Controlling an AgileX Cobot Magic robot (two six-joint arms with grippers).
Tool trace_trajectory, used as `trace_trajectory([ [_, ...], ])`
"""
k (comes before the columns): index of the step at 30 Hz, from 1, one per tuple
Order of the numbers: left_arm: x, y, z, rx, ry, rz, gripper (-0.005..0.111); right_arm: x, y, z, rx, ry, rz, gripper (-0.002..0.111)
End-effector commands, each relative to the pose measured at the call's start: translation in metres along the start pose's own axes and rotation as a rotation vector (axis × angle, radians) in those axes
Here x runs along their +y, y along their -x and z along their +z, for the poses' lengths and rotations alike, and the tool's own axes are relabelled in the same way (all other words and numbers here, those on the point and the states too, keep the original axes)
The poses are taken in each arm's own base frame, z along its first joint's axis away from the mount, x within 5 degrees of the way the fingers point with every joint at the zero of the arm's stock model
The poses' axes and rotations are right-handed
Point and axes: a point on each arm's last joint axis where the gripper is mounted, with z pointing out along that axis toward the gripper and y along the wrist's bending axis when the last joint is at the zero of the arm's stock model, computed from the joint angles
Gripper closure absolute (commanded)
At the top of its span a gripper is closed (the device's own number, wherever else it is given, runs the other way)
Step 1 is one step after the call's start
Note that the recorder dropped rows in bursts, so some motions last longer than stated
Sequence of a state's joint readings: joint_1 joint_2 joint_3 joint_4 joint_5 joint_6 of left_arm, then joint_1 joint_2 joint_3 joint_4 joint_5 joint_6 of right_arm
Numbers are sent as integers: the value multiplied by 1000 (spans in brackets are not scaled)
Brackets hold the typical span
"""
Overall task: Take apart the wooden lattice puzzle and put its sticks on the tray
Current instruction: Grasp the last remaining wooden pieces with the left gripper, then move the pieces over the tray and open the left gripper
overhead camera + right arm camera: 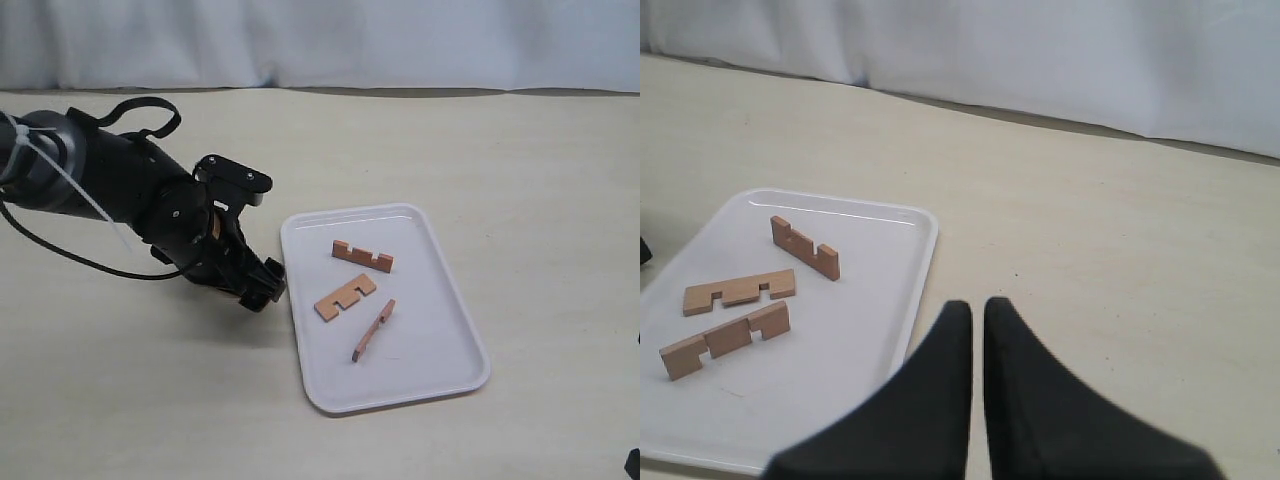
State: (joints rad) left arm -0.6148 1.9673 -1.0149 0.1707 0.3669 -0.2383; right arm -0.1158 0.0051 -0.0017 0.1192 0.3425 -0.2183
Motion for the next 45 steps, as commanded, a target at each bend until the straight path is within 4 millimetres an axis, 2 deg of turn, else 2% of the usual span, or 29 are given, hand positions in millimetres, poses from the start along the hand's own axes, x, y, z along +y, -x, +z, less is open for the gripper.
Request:
trace_trajectory([
  [1,1,-2,5,6,0,-6,15,0,0,0,-4,1,-6,104],
  [3,1,-2,5,3,6,14,23,0,0,0,-4,1,-6,104],
  [4,2,-2,5,2,9,22,34,0,0,0,-4,1,-6,104],
  [8,2,1,0,-13,11,32,102,0,0,0,-4,1,-6,104],
  [9,2,3,-5,-34,9,37,106,0,0,0,-4,1,-6,104],
  [13,-2,14,-36,-126,-6,30,107,0,0,0,-4,1,-6,104],
  [16,-9,22,-70,-233,-32,33,107,0,0,0,-4,1,-6,104],
  [20,-30,31,-106,-408,-101,60,107,0,0,0,-4,1,-6,104],
  [23,-48,38,-117,-532,-161,88,107,0,0,0,-4,1,-6,104],
  [26,-65,42,-110,-598,-230,58,107,0,0,0,-4,1,-6,104],
  [28,-76,45,-99,-596,-252,55,107,0,0,0,-4,1,-6,104],
  [34,-101,51,-49,-435,-235,106,107,0,0,0,-4,1,-6,104],
  [38,-113,56,-23,-343,-219,116,106,0,0,0,-4,1,-4,104],
  [42,-121,57,-5,-274,-203,136,89,0,0,0,-4,1,-4,104],
  [45,-122,59,0,-252,-196,134,62,0,0,0,-4,1,-4,104],
])
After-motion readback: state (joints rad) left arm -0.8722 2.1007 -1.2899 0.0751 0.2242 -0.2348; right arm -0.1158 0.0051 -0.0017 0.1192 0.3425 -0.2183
